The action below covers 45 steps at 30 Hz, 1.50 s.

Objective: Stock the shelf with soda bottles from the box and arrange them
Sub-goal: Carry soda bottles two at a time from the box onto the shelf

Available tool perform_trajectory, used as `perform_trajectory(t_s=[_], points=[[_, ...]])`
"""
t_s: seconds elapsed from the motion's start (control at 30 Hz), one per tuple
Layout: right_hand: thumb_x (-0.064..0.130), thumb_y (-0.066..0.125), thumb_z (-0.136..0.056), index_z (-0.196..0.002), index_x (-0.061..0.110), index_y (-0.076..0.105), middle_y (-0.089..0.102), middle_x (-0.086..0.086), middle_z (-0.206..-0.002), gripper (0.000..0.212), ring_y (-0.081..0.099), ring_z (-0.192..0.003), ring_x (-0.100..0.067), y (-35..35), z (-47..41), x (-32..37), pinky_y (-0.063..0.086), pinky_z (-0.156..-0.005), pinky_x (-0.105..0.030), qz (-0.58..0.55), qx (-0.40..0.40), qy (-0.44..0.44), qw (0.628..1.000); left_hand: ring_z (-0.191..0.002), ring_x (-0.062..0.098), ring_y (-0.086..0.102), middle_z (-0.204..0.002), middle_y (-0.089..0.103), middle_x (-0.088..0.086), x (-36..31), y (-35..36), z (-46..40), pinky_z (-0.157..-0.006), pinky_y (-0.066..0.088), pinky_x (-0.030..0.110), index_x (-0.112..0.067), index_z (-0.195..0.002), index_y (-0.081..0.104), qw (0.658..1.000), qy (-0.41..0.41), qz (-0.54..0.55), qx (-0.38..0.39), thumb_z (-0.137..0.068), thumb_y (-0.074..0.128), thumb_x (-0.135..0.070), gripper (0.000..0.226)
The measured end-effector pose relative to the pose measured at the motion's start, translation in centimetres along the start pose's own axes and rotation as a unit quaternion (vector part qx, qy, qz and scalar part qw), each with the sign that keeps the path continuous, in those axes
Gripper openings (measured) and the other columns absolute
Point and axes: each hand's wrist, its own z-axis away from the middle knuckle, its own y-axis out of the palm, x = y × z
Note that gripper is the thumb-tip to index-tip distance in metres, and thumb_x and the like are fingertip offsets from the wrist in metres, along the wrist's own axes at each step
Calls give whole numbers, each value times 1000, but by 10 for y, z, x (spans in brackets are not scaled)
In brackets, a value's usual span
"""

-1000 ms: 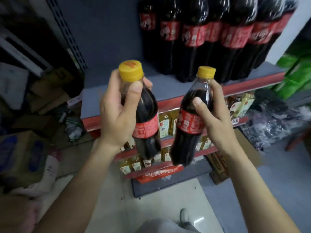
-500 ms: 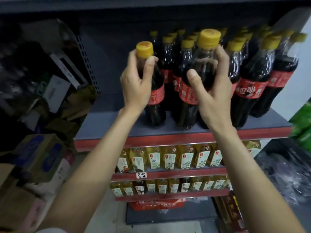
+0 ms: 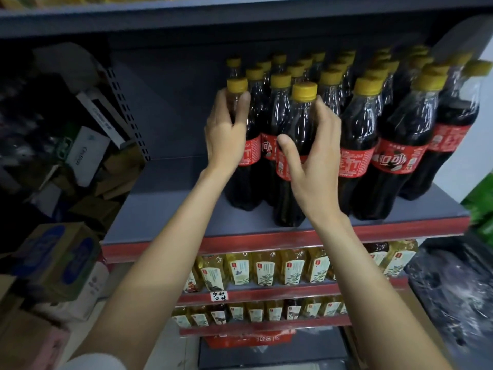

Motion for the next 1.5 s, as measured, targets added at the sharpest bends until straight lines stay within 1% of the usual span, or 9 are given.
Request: perform_trajectory(t_s=[0.07, 0.13, 0.3, 0.5, 0.7, 0.9, 1.17, 1.37, 1.5], points=[[21, 60, -94, -142, -9, 30, 38, -23, -141, 64, 32, -134, -22, 2, -1, 1, 21, -113, -16, 25, -12, -17, 999, -113, 9, 46, -123, 52, -5, 0, 1, -3, -92, 30, 6, -8, -123, 52, 1000, -9, -22, 9, -98, 41, -40, 42], [20, 62, -94, -143, -9, 28, 36, -24, -142, 66, 30, -134, -24, 1, 1, 3, 19, -114, -17, 51, -21, -35, 998, -127, 18, 40, -133, 50, 4, 1, 1, -4, -99, 29, 18, -9, -128, 50, 998, -18, -48, 22, -98, 38, -43, 47], [18, 63, -93, -144, -5, 29, 34, -24, -144, 65, 30, -137, -28, -7, 9, 5, 22, -117, -29, 74, -6, -79, 994, -120, 20, 50, -130, 56, 6, 3, -2, 8, -98, 39, 28, -10, -133, 46, 999, -4, -30, 18, -94, 41, -47, 54], [8, 63, -91, -127, -3, 52, 54, -19, -128, 39, 48, -122, -28, -8, 24, 18, 40, -105, -40, 23, -53, -152, 987, -128, 11, 46, -140, 50, -2, -4, -25, 38, -104, 39, 29, -20, -144, 34, 999, -8, -38, 20, -95, 50, -37, 55], [8, 58, -90, -99, 2, 61, 65, -6, -98, 11, 58, -95, -22, 26, 61, 61, 48, -83, -42, -151, -99, -245, 953, -100, 6, 62, -103, 67, -5, -12, -112, 106, -89, 50, 30, -18, -110, 59, 993, 19, -47, -103, -94, 50, -27, 20], [7, 59, -90, -98, -1, 65, 68, -11, -96, 13, 60, -92, -20, 99, 162, 110, 44, -89, -25, -222, 102, -182, 953, -82, 15, 66, -88, 69, -2, 26, -236, 209, -74, 50, 25, -15, -99, 63, 967, 0, -180, -181, -95, 47, -23, 19], [32, 48, -91, -123, 10, 59, 67, -2, -107, 41, 60, -98, -17, 209, 341, 158, 41, -86, -20, -165, 492, -39, 854, -103, 14, 62, -110, 68, -12, 124, -418, 371, -81, 46, 24, -25, -113, 65, 873, -338, -348, -53, -90, 51, -40, 31], [18, 61, -90, -124, 9, 59, 67, -6, -114, 36, 64, -100, -26, 301, 437, 181, 51, -83, -35, -75, 640, -8, 765, -108, 13, 61, -122, 64, -9, 180, -517, 441, -81, 41, 22, -25, -126, 58, 792, -506, -335, -70, -94, 57, -26, 32], [14, 62, -90, -129, 12, 56, 63, -3, -120, 39, 61, -104, -20, 369, 459, 200, 45, -83, -30, -32, 675, 7, 737, -105, 11, 62, -122, 63, -11, 223, -564, 442, -79, 42, 22, -24, -125, 57, 769, -556, -302, -90, -94, 56, -24, 31]])
